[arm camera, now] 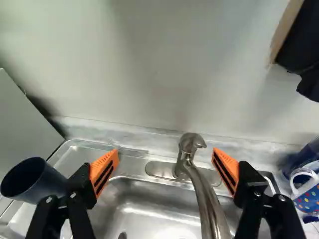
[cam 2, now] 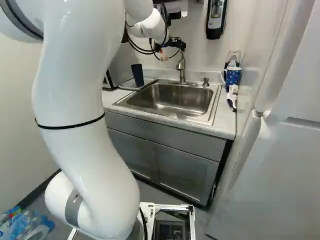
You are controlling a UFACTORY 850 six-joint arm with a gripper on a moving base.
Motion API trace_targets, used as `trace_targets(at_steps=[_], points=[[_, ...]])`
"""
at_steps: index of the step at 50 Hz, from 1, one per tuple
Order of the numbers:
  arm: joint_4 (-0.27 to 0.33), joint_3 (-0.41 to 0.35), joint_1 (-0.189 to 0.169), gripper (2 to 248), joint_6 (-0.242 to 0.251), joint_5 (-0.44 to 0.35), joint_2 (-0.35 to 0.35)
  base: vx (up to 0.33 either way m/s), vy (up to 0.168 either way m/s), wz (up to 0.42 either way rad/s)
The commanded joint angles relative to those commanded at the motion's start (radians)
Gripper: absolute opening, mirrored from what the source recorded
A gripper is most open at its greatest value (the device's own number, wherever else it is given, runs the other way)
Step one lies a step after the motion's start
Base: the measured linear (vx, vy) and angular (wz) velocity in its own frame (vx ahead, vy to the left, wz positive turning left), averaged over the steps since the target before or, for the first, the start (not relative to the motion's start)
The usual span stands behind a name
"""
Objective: Rinse the cup and place it in the tray
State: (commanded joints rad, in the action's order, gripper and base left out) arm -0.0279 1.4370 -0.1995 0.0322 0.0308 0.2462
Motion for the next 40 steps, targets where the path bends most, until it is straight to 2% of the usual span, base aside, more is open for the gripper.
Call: trace_targets(at_steps=[20, 40], points=[[0.000, -0.052, -0.044, 247, 0.000, 0.036, -0.047, 0.000, 0.000, 0.000], [0.000, -0.136, -0.084, 247, 0.000, 0.120, -0.124, 0.000, 0.000, 0.000]])
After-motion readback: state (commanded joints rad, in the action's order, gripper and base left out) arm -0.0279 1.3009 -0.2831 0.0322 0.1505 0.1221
